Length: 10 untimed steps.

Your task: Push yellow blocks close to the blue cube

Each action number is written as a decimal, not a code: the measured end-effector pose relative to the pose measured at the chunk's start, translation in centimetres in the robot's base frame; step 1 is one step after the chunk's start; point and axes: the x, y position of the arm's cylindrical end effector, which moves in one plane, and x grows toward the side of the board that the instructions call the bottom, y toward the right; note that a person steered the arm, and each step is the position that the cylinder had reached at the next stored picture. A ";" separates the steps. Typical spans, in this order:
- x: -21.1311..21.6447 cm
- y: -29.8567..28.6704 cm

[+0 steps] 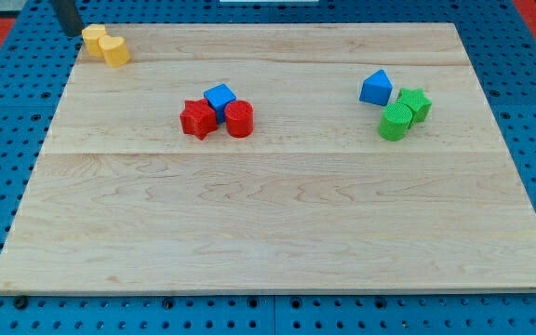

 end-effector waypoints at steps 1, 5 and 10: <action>5.6 1.2; 3.3 5.0; 12.4 13.8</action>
